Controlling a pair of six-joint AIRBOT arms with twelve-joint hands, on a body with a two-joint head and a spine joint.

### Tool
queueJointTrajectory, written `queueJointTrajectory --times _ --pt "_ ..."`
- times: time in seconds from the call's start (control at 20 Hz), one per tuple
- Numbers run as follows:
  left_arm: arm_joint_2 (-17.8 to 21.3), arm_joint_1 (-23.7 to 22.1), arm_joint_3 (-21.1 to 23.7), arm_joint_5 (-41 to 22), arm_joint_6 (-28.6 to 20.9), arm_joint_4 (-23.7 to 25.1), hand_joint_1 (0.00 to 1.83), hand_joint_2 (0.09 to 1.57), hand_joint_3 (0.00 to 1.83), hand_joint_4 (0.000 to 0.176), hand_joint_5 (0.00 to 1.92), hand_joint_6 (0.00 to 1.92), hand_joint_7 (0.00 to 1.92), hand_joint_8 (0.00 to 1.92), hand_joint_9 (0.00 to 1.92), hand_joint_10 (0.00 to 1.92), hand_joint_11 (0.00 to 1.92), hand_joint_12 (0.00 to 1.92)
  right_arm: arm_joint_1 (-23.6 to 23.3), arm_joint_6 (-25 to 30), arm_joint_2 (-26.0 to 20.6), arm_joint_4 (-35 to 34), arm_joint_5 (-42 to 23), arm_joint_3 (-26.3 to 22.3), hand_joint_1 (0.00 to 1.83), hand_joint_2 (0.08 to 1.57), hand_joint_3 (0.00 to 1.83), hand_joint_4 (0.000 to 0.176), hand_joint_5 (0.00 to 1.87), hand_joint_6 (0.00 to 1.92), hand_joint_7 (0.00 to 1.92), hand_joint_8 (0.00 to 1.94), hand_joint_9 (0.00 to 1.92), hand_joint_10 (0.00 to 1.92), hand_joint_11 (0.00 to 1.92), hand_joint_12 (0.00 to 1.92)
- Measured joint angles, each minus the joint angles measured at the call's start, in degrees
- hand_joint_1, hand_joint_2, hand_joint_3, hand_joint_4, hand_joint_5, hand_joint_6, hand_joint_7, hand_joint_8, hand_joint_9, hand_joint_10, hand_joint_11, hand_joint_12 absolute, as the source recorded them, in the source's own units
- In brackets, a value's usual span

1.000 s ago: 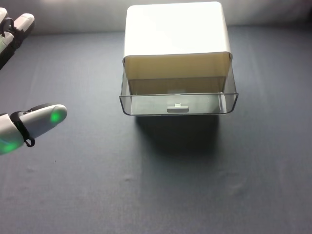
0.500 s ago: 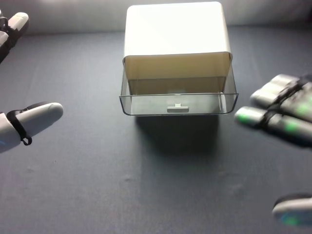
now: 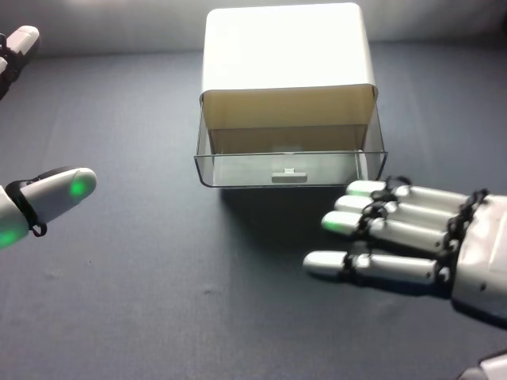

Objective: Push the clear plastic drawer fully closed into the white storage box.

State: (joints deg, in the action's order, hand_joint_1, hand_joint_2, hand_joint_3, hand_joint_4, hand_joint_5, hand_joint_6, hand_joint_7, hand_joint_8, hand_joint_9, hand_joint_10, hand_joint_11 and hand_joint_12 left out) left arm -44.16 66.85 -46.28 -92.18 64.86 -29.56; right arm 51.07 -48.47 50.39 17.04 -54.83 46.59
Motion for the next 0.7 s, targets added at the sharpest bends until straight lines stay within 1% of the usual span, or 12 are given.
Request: queueJointTrajectory --times 0.05,0.1,0.15,0.2,0.25,0.35,0.5,0.65,0.7 --pt "0.0 0.0 0.0 0.0 0.0 -0.1 0.00 0.93 0.01 0.176 0.00 0.00 0.00 0.00 0.00 0.00 0.00 0.00 -0.9 1.3 0.6 2.3 0.9 0.5 0.00 0.95 0.00 0.169 0.00 0.00 0.00 0.00 0.00 0.00 0.00 0.00" --pt "0.0 0.2 0.0 0.0 0.0 -0.1 0.00 0.92 0.00 0.176 0.00 0.00 0.00 0.00 0.00 0.00 0.00 0.00 -1.6 2.0 1.2 3.0 1.7 0.7 0.00 0.96 0.01 0.161 0.00 0.00 0.00 0.00 0.00 0.00 0.00 0.00" --pt "0.0 0.4 0.0 0.1 -0.1 -0.1 0.00 0.92 0.00 0.176 0.00 0.00 0.00 0.00 0.00 0.00 0.00 0.00 -2.2 2.2 1.5 3.2 2.4 0.9 0.00 0.97 0.01 0.161 0.01 0.00 0.00 0.00 0.00 0.00 0.00 0.00" --pt "0.0 0.5 0.0 0.0 -0.1 0.0 0.00 0.92 0.00 0.176 0.00 0.00 0.00 0.00 0.00 0.00 0.00 0.00 -2.6 2.1 1.7 3.6 2.8 1.0 0.00 0.98 0.01 0.173 0.00 0.00 0.00 0.00 0.00 0.00 0.00 0.00" --pt "0.0 0.5 0.0 0.1 -0.1 -0.1 0.00 0.92 0.00 0.176 0.00 0.00 0.00 0.00 0.00 0.00 0.00 0.00 -3.3 2.2 2.1 4.1 3.3 1.1 0.00 0.97 0.01 0.175 0.00 0.00 0.00 0.00 0.00 0.00 0.00 0.00" --pt "0.0 0.5 0.0 0.0 -0.2 -0.1 0.00 0.92 0.00 0.176 0.00 0.00 0.00 0.00 0.00 0.00 0.00 0.00 -4.4 2.2 3.0 5.3 4.2 1.5 0.00 1.00 0.01 0.119 0.11 0.01 0.00 0.00 0.00 0.00 0.00 0.00" --pt "-0.3 0.5 0.0 0.0 -0.5 -0.3 0.00 0.94 0.01 0.176 0.00 0.00 0.00 0.00 0.00 0.00 0.00 0.00 -5.4 2.2 5.1 6.4 6.5 3.0 0.00 1.00 0.00 0.092 0.09 0.00 0.00 0.00 0.00 0.00 0.00 0.00" --pt "-0.4 0.5 -0.2 0.0 -0.7 -0.3 0.00 0.95 0.02 0.176 0.00 0.00 0.00 0.00 0.00 0.00 0.00 0.00 -6.6 2.7 7.1 7.2 8.9 4.6 0.00 1.00 0.00 0.107 0.05 0.00 0.00 0.00 0.00 0.00 0.00 0.00" --pt "-0.4 0.5 -0.2 0.0 -0.7 -0.3 0.00 0.95 0.02 0.176 0.00 0.00 0.00 0.00 0.00 0.00 0.00 0.00 -7.0 2.8 7.8 7.6 9.6 5.1 0.00 1.01 0.01 0.105 0.04 0.00 0.00 0.00 0.00 0.00 0.00 0.00"
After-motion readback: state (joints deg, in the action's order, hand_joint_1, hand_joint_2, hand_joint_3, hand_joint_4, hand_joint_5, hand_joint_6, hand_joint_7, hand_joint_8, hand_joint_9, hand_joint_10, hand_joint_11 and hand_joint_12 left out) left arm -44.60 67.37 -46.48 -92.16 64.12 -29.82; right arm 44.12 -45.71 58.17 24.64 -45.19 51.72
